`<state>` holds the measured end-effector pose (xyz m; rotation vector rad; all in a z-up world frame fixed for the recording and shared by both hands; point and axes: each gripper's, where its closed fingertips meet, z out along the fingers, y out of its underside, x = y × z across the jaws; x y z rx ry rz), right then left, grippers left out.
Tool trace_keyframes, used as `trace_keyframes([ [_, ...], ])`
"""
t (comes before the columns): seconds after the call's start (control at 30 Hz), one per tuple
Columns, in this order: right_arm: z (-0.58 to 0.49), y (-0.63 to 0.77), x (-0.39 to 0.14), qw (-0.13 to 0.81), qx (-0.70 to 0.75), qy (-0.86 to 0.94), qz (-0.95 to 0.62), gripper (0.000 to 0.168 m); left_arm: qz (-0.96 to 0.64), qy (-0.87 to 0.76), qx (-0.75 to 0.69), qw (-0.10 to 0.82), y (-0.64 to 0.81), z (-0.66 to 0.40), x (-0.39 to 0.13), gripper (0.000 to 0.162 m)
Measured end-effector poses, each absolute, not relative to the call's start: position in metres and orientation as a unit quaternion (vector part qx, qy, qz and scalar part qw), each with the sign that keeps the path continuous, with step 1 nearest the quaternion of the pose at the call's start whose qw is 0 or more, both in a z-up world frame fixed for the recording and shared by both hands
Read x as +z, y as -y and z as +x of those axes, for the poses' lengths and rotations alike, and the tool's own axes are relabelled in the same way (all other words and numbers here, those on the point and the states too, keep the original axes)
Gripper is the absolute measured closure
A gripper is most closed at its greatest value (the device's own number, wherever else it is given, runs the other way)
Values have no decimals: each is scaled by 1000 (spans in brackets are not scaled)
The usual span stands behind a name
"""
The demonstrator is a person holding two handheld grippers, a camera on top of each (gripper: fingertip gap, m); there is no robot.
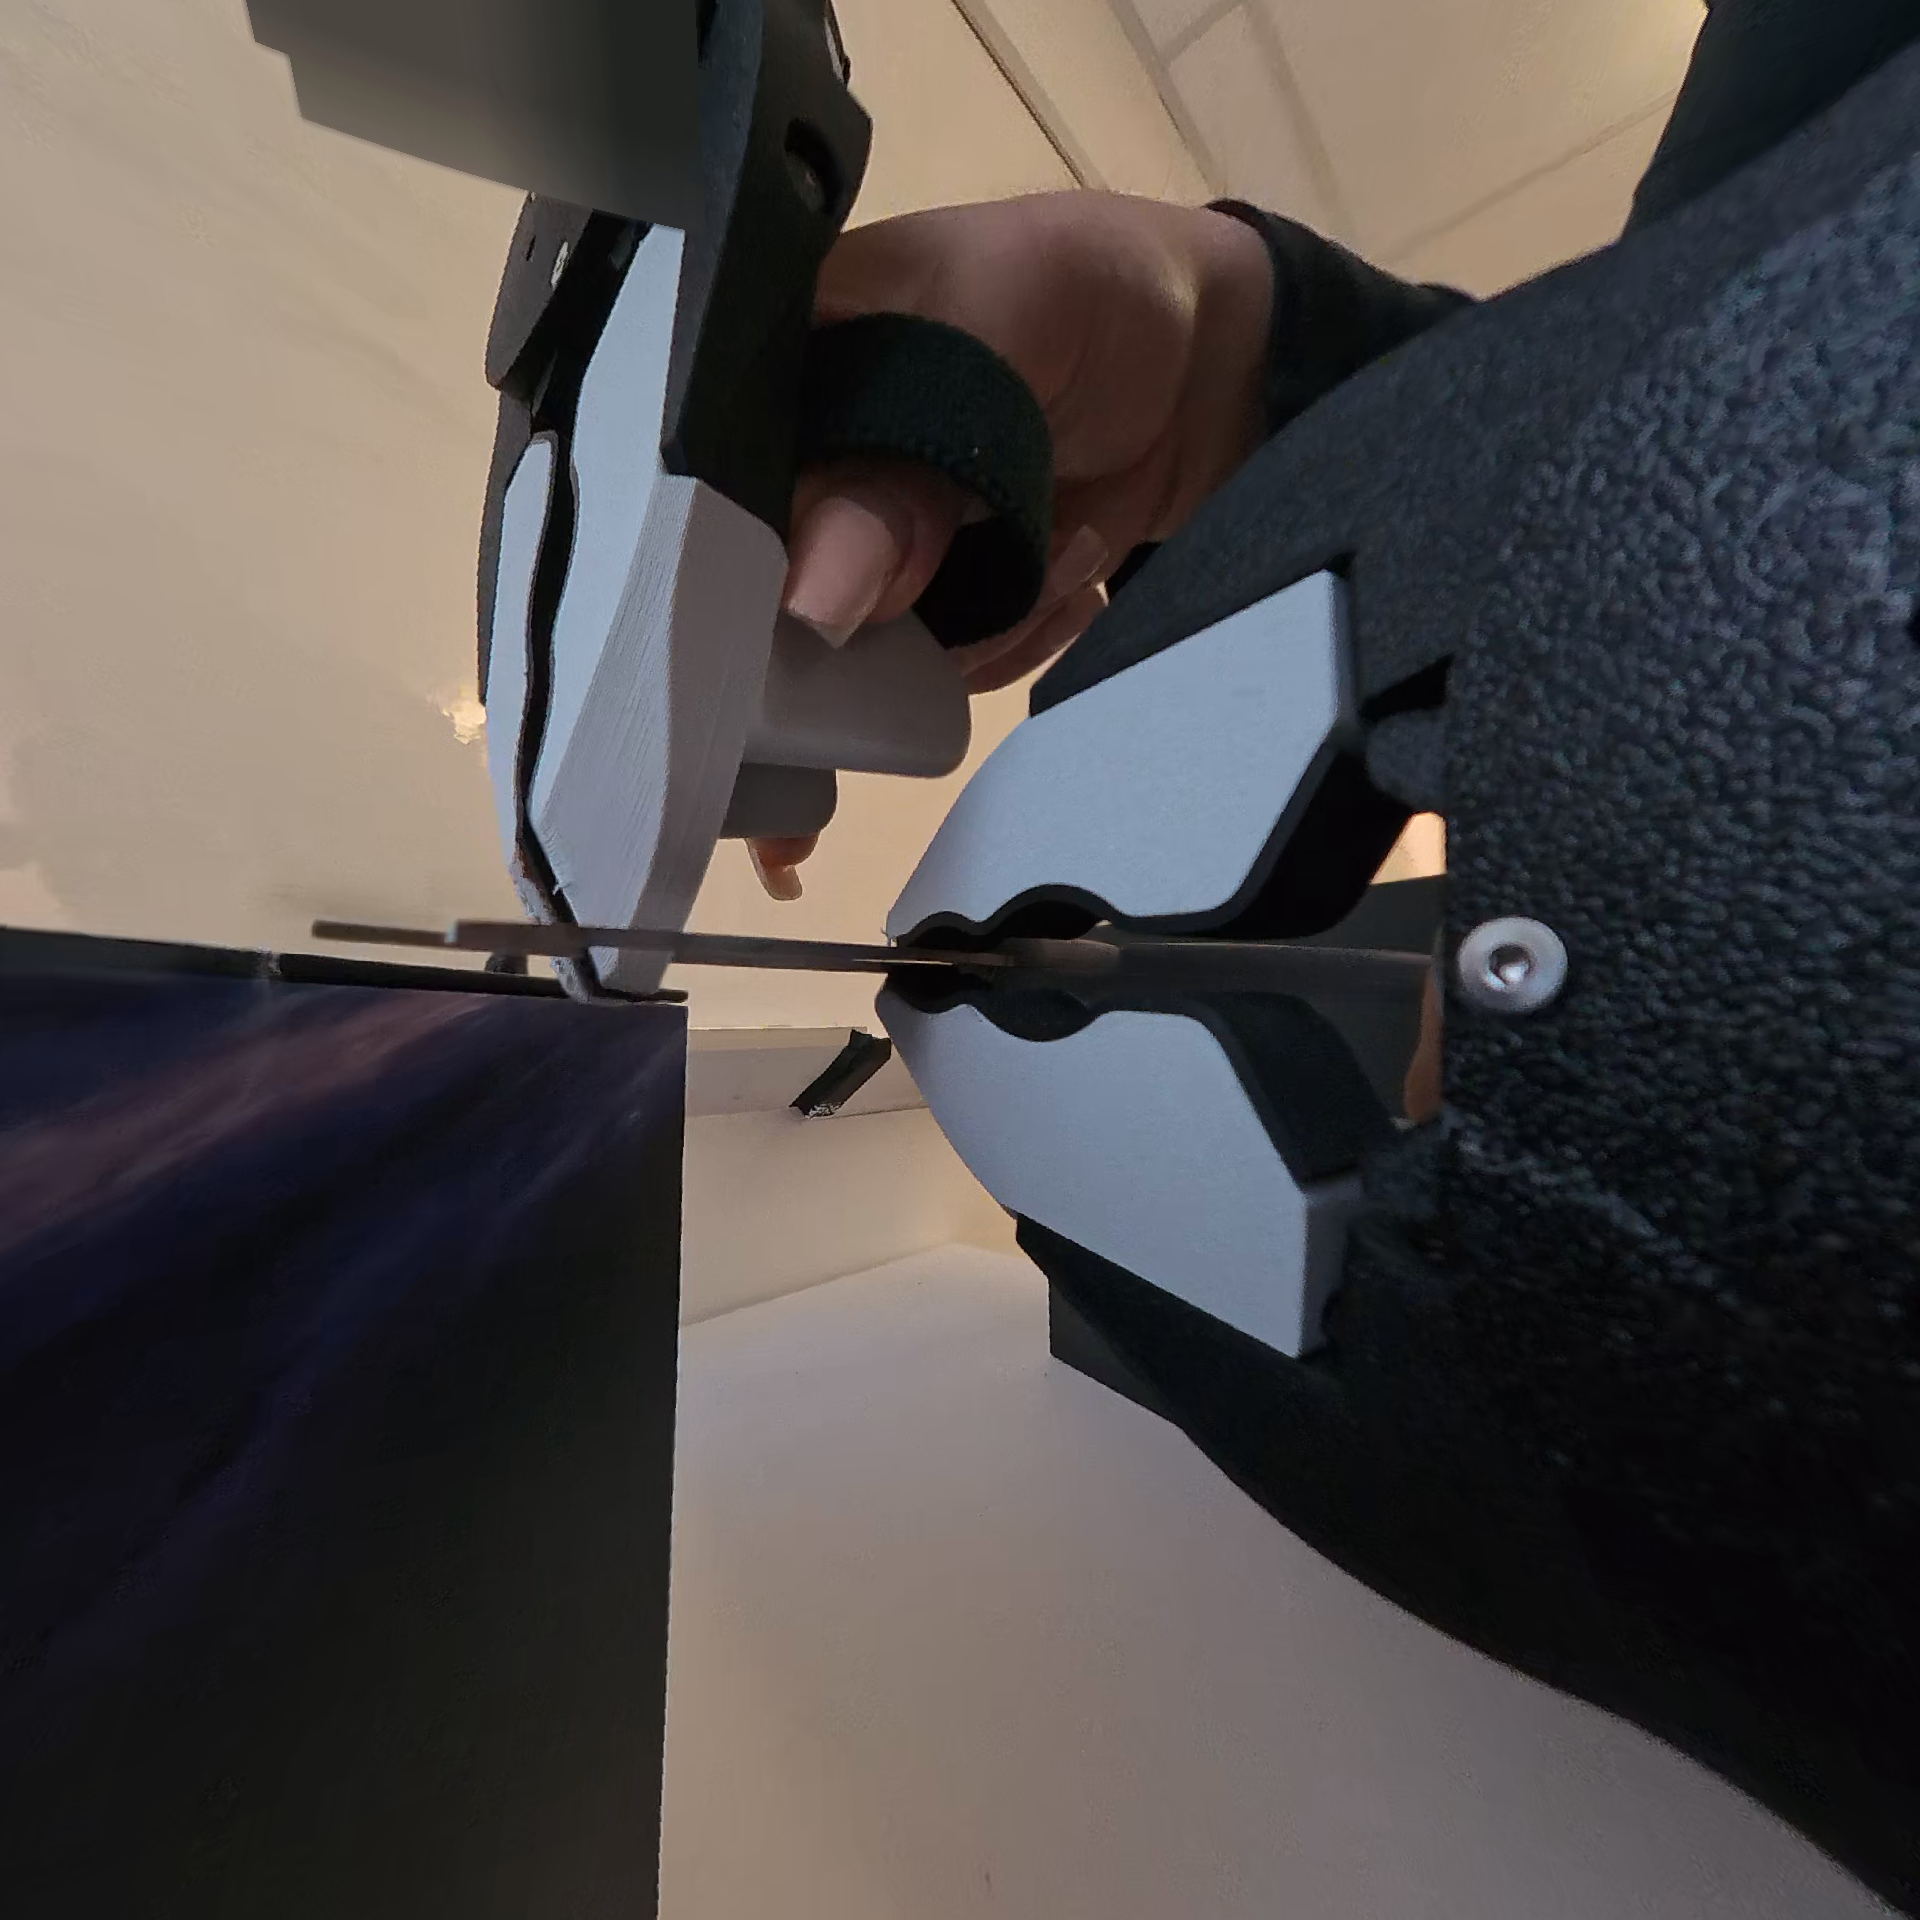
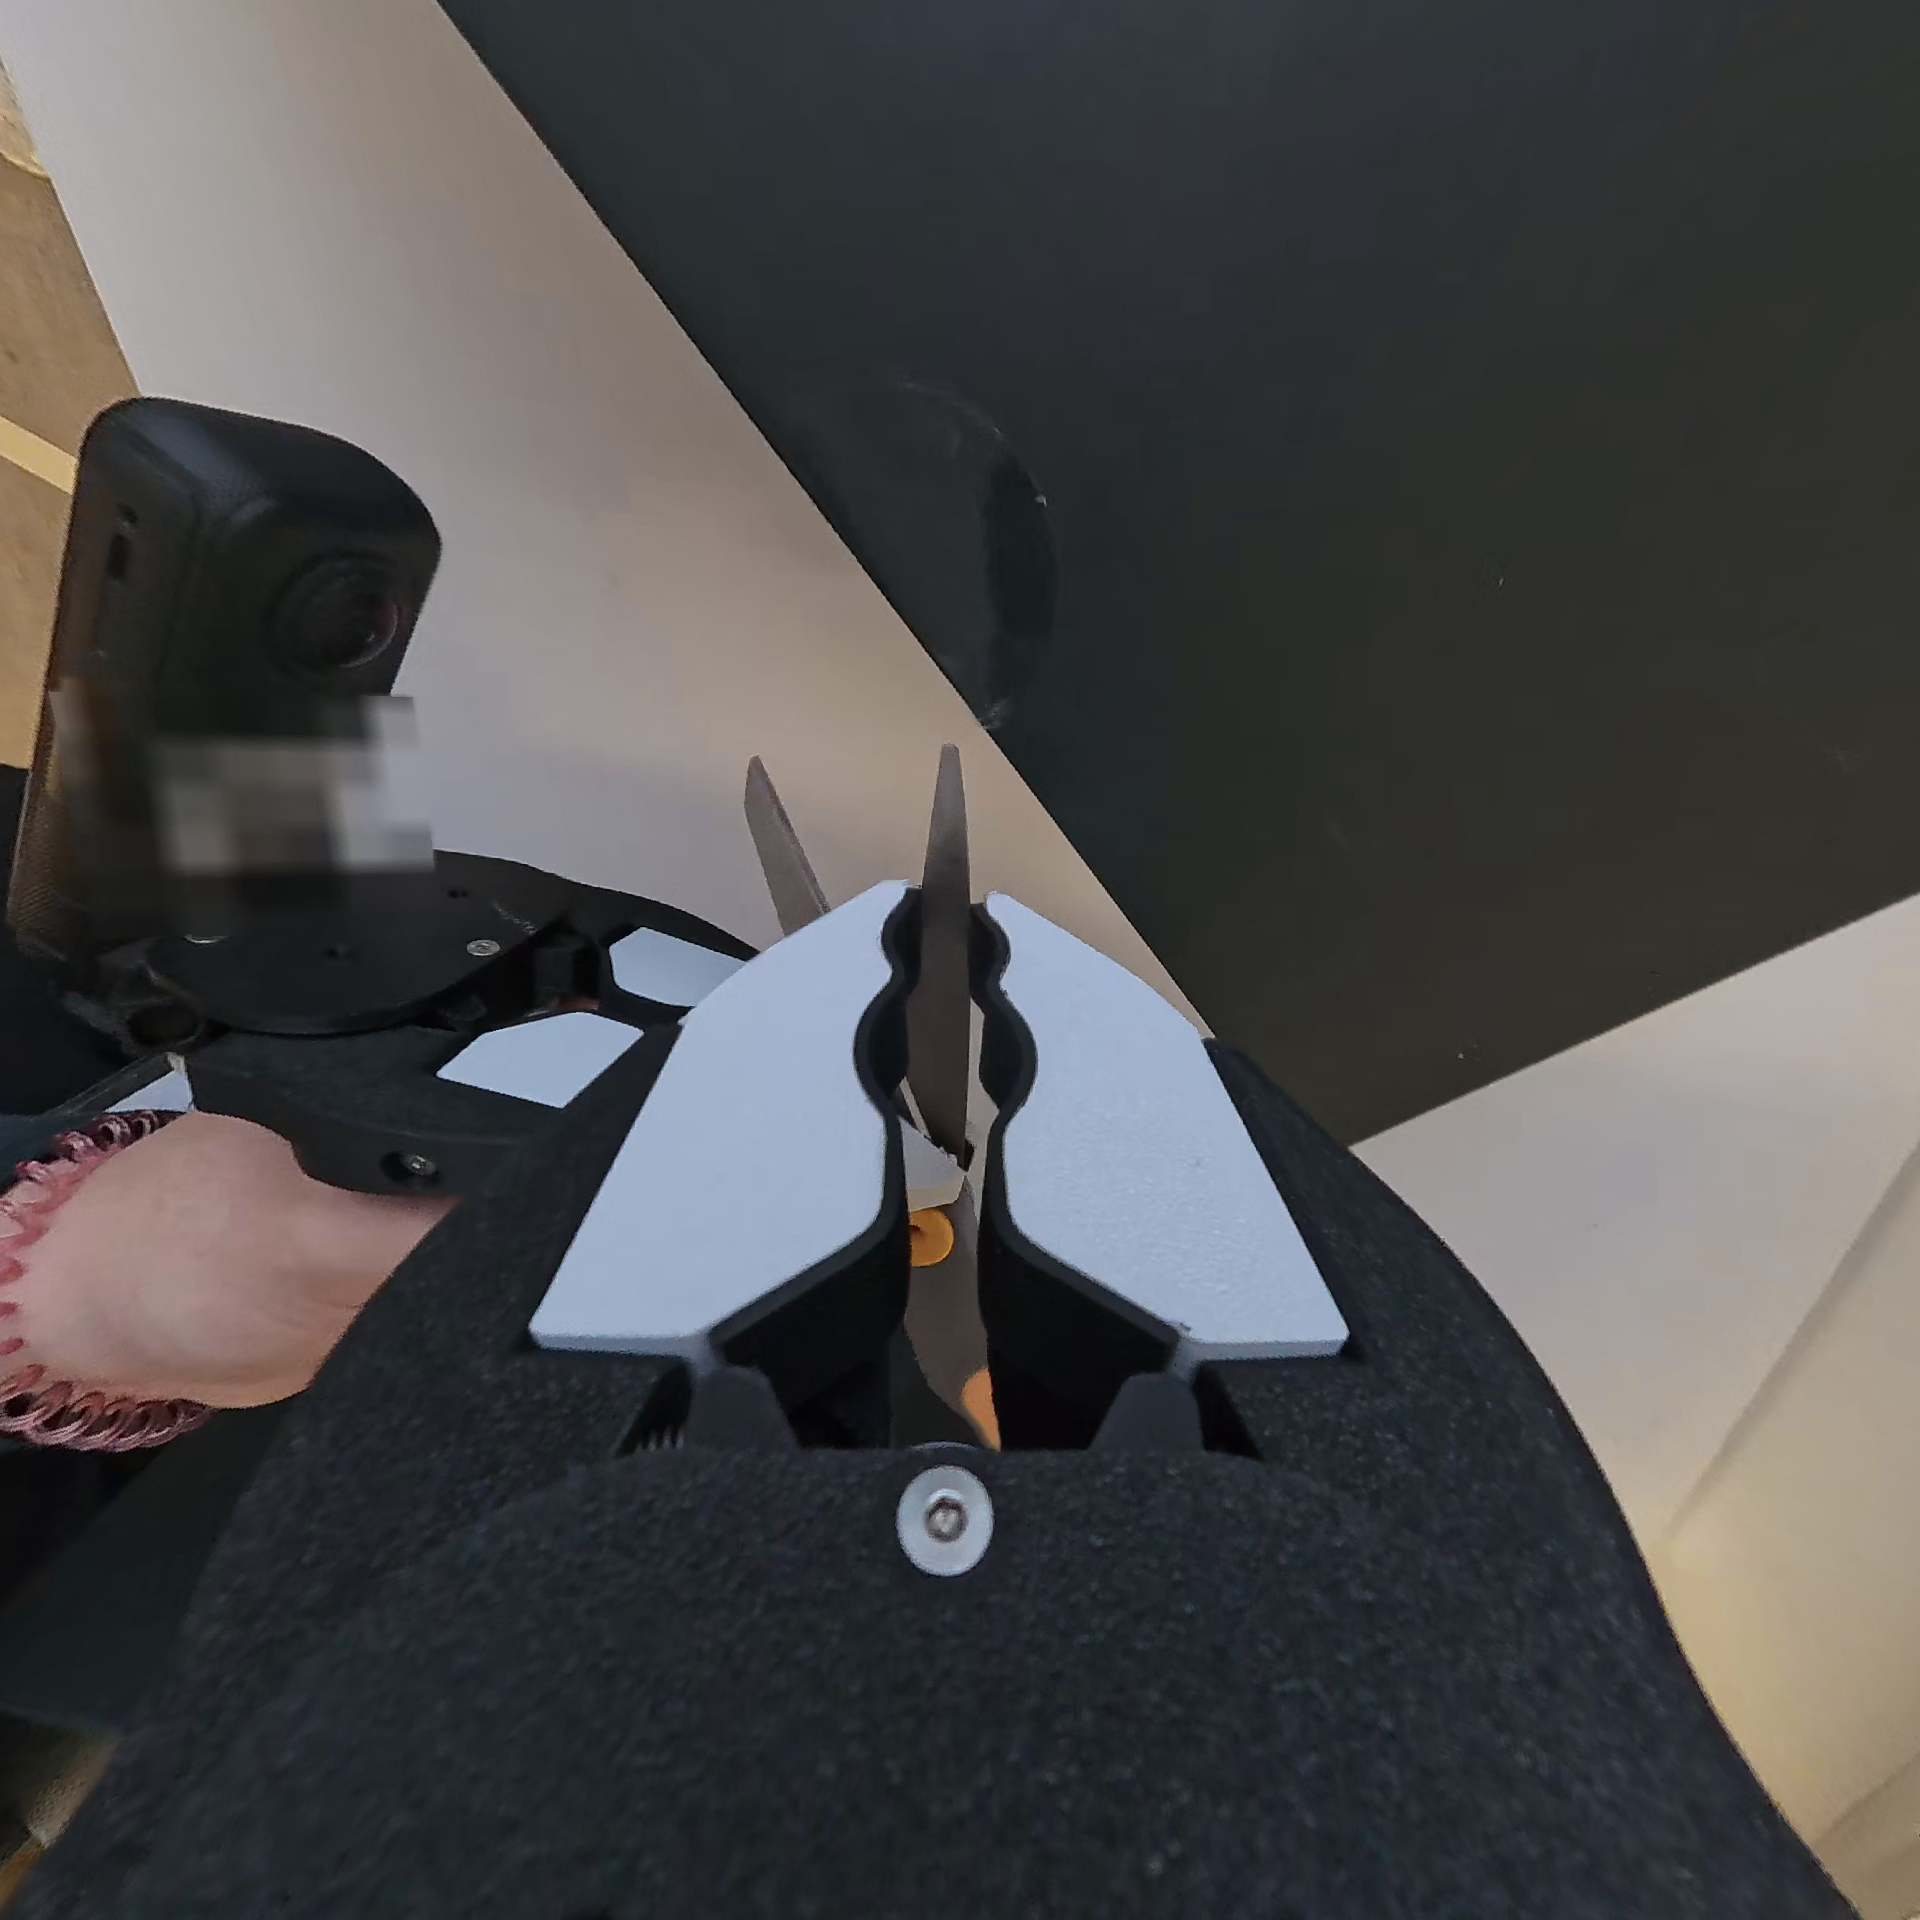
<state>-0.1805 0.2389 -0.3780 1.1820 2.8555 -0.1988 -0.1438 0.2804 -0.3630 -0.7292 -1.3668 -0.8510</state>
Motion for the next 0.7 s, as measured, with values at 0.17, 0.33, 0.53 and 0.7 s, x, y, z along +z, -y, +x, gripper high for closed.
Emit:
trace_keyframes([
  [0.17,-175,-224,-371,22,-77,-924,374,160,-326,600,-364,633,-266,-140,-356,160],
  [0.33,-173,-203,-361,9,-99,-923,371,160,-347,581,-352,647,-244,-134,-348,160],
  [0.53,-169,-162,-362,-14,-154,-912,381,160,-435,455,-348,695,-199,-125,-359,160],
  [0.7,-161,-122,-361,-48,-200,-903,377,160,-450,428,-323,714,-163,-118,-359,160],
])
